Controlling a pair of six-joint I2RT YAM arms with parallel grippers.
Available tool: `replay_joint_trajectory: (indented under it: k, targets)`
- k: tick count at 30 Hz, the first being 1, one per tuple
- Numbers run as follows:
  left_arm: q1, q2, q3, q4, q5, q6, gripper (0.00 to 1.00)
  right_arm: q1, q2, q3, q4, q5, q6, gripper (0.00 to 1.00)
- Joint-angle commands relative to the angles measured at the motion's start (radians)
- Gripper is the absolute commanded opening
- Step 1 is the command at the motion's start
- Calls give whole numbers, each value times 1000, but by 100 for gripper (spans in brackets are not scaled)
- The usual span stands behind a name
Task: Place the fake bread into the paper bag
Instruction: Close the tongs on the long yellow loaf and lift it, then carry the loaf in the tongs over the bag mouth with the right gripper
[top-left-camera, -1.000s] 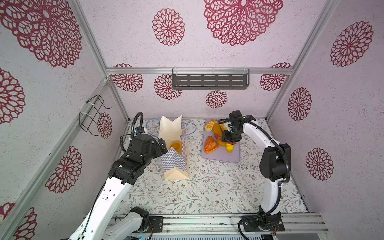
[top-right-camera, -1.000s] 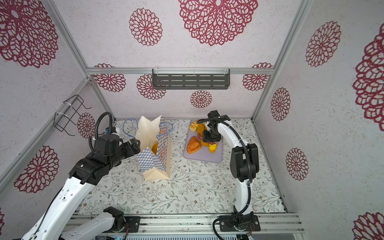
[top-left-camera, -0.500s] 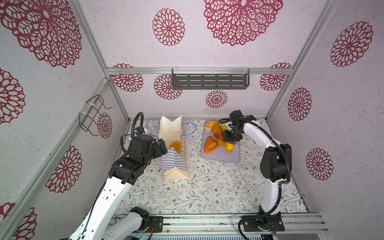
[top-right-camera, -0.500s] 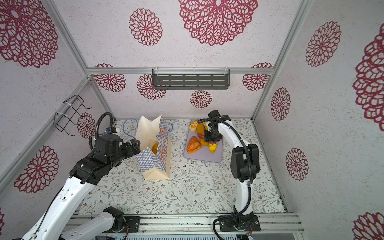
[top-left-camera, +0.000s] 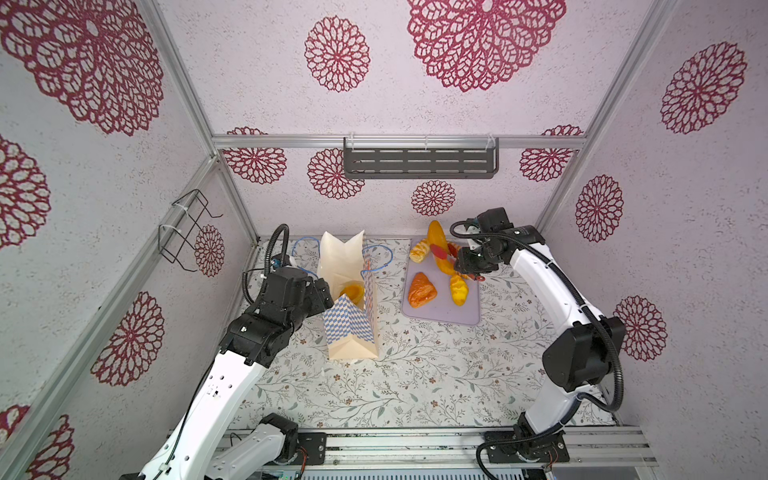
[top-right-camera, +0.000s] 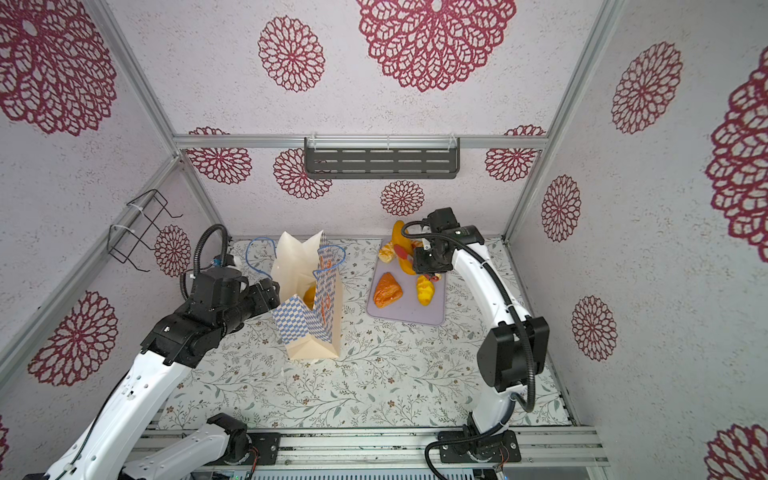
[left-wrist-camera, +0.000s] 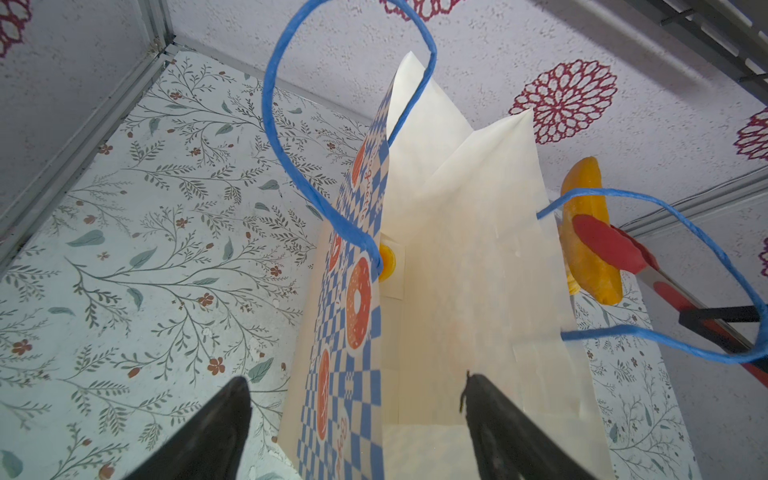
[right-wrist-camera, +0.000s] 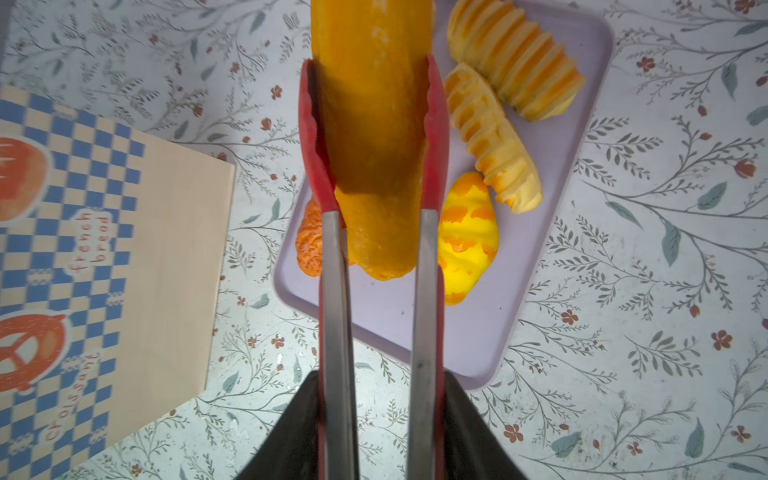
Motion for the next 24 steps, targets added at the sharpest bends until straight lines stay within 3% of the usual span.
replay_joint_trajectory:
  k: [1, 11, 20, 24]
  targets:
    - [8, 4, 16, 0, -12, -3, 79, 4, -98, 31, 58, -87, 40, 43]
    - [8, 21, 7, 15, -7, -6, 69, 63, -222, 73, 208, -325, 141, 43]
    - [8, 29, -18, 37, -2, -15, 54, 245, -266, 88, 401, -390, 240, 42]
    - [8, 26, -30, 47, 2, -24, 46, 338, -283, 27, 545, -354, 321, 40]
